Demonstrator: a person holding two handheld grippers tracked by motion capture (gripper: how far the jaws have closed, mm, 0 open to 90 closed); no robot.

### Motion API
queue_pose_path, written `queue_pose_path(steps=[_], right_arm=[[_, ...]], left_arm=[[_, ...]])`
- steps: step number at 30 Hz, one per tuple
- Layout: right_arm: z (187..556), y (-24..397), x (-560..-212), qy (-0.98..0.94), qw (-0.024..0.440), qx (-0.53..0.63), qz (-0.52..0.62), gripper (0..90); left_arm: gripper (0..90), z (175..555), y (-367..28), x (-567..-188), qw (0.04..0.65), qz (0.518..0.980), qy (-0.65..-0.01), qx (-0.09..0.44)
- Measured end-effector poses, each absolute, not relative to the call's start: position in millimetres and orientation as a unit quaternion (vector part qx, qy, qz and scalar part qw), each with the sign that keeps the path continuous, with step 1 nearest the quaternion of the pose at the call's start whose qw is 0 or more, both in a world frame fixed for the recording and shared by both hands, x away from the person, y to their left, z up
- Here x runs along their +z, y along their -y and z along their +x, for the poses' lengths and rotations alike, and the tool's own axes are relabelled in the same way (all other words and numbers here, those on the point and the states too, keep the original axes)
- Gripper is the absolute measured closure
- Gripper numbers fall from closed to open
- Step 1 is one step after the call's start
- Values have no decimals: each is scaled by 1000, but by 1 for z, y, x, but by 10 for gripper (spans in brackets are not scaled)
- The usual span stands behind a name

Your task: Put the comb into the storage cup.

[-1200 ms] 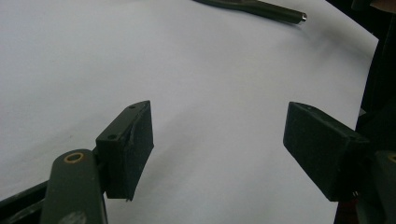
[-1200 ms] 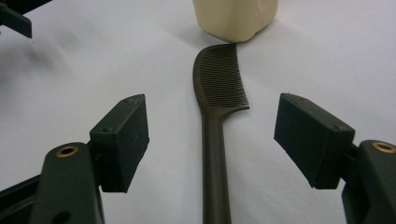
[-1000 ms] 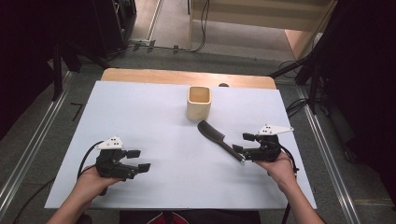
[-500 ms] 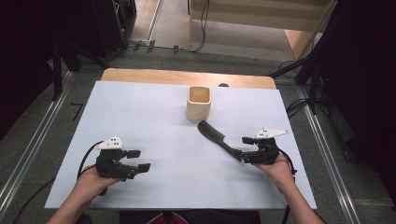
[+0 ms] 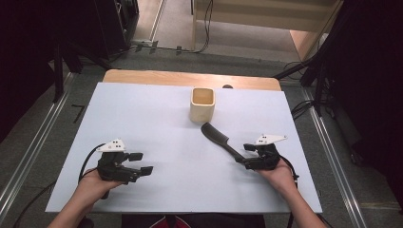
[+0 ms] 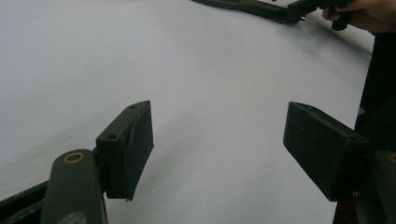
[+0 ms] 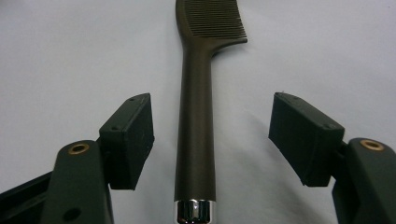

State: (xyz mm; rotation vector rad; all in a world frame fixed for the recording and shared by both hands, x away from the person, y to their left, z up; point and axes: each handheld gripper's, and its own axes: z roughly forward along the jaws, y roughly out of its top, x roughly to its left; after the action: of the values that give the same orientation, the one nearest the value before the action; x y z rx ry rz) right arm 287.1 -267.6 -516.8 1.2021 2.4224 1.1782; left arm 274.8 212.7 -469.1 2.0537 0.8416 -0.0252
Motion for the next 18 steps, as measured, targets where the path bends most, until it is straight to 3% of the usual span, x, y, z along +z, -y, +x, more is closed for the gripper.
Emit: queue_pose_path(steps=[6, 18], right_arm=[[286, 264, -521, -825, 92, 385, 404, 385], [280, 257, -523, -831, 130, 375, 391, 626]], left_arm=[[251, 275, -212, -469, 445, 829, -339, -11], [252, 275, -212, -469, 445, 829, -340, -10]])
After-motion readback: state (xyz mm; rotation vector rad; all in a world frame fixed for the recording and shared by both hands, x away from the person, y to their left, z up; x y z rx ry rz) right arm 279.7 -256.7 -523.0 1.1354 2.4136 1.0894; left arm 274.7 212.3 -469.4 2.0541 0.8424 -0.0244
